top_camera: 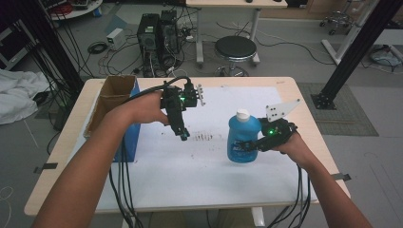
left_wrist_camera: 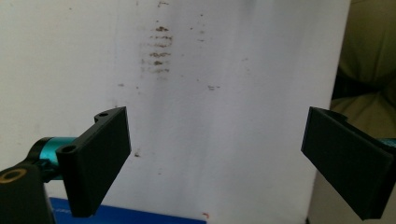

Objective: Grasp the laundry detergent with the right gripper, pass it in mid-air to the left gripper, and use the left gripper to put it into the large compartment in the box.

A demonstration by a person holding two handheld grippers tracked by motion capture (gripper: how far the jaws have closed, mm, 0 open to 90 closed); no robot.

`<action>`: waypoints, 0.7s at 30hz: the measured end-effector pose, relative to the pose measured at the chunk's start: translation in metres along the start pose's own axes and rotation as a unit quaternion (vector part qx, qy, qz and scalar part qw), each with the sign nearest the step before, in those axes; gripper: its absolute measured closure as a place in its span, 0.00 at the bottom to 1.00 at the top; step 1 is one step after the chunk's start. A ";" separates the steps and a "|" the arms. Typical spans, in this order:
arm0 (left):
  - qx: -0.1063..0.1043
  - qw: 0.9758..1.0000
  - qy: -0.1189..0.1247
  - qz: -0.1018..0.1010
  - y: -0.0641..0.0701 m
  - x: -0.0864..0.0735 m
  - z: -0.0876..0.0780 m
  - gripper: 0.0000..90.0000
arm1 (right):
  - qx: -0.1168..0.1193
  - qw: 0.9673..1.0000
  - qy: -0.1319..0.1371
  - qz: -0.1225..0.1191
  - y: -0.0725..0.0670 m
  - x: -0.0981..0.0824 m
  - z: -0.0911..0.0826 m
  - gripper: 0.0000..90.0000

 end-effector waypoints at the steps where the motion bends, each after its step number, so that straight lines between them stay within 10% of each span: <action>1: 0.000 1.000 0.002 0.000 0.001 0.001 0.000 0.09 | 0.002 1.000 -0.002 -0.003 -0.001 0.001 0.002 0.49; 21: -0.014 0.999 0.015 0.032 0.021 0.017 -0.008 0.09 | 0.034 0.999 -0.027 -0.028 -0.007 0.021 0.047 0.49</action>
Point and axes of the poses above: each handheld gripper's, and its own axes: z roughly forward along the jaws, x roughly out of its top, y roughly to its right, the point moved 9 cm from there along z, roughly forward along the jaws, and after that the axes turned 1 degree about -z, right-handed, at the moved point
